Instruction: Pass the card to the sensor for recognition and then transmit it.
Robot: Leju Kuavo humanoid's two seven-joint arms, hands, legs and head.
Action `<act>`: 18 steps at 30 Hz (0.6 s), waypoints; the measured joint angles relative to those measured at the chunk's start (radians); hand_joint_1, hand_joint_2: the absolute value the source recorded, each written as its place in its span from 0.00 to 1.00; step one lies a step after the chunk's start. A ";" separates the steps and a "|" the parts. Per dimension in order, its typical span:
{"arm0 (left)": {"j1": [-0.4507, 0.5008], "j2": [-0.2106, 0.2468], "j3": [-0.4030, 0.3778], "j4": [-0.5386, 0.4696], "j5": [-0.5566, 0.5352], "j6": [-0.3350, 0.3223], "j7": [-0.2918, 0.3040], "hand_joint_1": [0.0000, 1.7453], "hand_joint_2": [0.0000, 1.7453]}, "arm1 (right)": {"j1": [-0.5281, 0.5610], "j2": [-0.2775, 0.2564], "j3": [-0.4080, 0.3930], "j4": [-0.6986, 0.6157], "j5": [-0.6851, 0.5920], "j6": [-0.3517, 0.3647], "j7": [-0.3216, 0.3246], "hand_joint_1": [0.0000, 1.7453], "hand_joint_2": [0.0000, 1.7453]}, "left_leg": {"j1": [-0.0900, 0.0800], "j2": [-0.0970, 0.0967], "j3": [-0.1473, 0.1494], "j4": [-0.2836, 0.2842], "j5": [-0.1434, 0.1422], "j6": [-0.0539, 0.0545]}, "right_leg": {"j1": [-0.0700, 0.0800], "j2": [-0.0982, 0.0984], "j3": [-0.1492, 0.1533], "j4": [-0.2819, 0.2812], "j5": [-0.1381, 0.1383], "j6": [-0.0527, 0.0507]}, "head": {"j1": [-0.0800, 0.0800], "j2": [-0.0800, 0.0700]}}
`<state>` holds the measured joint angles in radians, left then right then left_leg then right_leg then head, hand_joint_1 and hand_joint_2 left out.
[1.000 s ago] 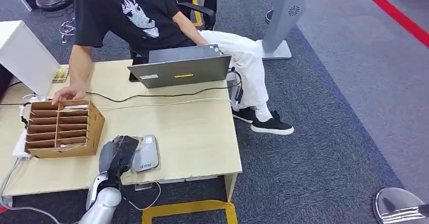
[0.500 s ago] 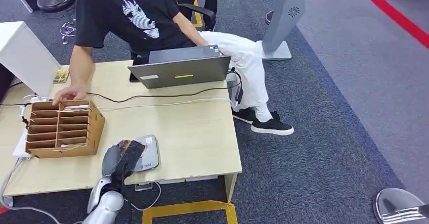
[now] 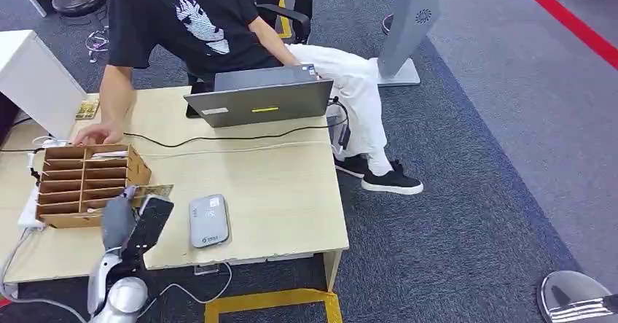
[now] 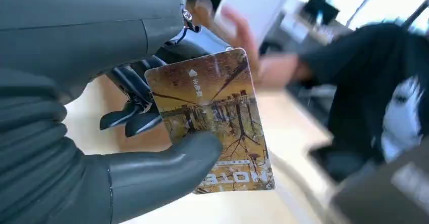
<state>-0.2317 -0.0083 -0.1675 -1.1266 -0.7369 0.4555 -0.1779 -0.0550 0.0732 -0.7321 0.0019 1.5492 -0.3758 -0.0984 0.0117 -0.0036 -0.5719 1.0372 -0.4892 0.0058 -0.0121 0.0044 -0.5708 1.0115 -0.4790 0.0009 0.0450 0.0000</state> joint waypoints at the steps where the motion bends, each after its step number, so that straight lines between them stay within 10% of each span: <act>1: -0.004 0.016 0.004 -0.040 -0.023 0.007 0.012 1.00 1.00 | 0.001 0.000 0.000 0.000 0.001 -0.001 0.001 0.00 1.00 | 0.000 0.000 0.000 0.000 0.000 0.000 | 0.000 0.000 0.000 0.000 0.000 0.000 | 0.000 0.000; 7: -0.055 0.121 0.030 -0.182 -0.215 0.070 0.073 1.00 1.00 | 0.015 0.003 0.000 0.001 0.004 0.061 0.035 0.00 1.00 | 0.000 0.000 -0.001 0.000 0.000 0.000 | 0.000 0.000 -0.001 0.000 0.000 0.000 | 0.000 0.000; 18: -0.150 0.289 0.106 -0.149 -0.306 0.157 0.151 1.00 1.00 | 0.029 0.007 0.001 0.003 0.005 0.072 0.061 0.00 1.00 | 0.000 0.002 -0.001 0.000 0.000 0.000 | 0.000 0.002 -0.001 0.000 0.000 0.000 | 0.000 0.000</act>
<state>-0.3822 0.2810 -0.0615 -1.2760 -1.0429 0.6124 -0.0271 -0.0260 0.0805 -0.7313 0.0046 1.5545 -0.3033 -0.0370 0.0119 -0.0020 -0.5726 1.0369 -0.4891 0.0055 -0.0120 0.0060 -0.5722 1.0119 -0.4790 0.0006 0.0450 0.0000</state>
